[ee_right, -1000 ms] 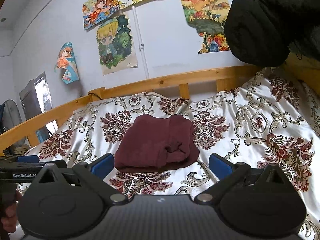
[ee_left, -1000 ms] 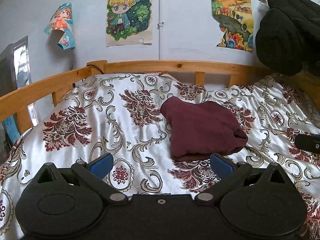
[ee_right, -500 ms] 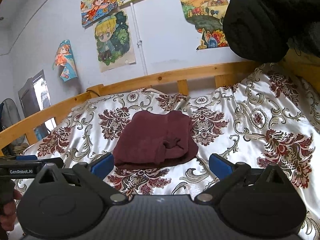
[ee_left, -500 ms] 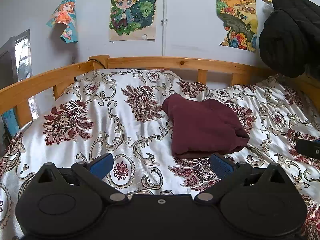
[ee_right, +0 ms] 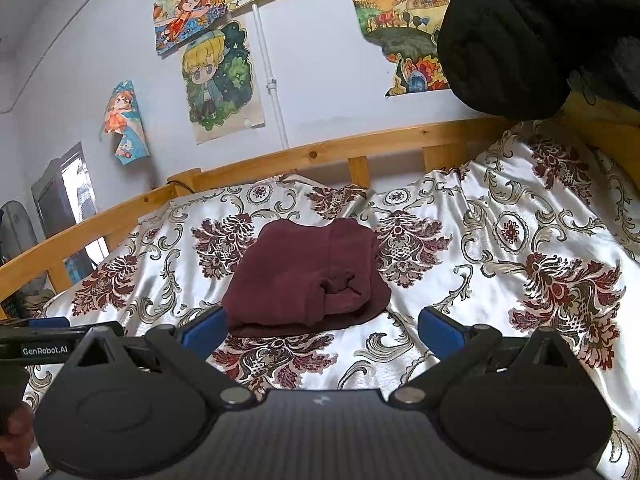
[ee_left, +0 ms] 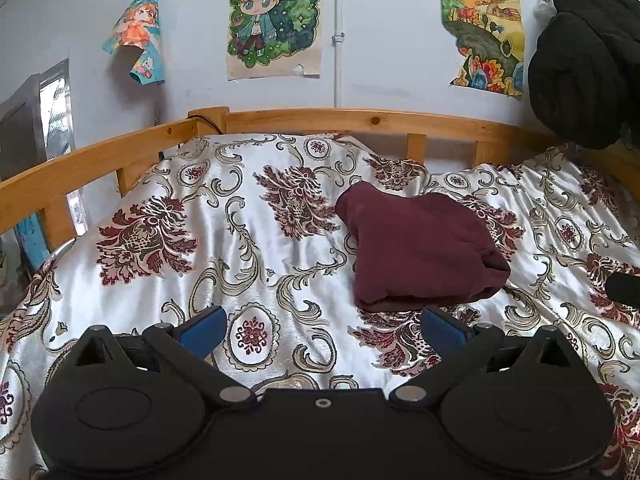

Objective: Fold small clothes

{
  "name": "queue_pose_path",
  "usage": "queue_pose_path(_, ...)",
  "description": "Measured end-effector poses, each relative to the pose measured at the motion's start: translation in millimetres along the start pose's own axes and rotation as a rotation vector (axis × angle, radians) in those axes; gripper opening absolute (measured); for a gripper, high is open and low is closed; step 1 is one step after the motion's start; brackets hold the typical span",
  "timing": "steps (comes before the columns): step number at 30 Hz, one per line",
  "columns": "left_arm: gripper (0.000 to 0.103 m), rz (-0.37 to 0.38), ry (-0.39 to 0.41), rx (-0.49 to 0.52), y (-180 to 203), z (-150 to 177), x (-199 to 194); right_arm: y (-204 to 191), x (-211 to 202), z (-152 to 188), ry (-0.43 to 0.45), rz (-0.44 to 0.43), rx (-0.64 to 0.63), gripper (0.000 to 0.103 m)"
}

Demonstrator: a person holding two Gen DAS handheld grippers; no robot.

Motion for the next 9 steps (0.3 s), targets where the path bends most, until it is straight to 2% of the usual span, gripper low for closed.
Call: queue_pose_path(9,0.102,0.009,-0.002,0.019,0.7,2.2,-0.7,0.0,2.8,3.6,-0.02,0.004,0.008,0.103)
Point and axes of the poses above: each gripper's, at about its wrist camera, not at the fingertips, and x roughly the way its jaws point, y to its right, z to its underside, the point moved 4 cm from there along x, roughly the way its jaws point, and after that the axes turned 13 degrees about -x, right-handed, at the moved point
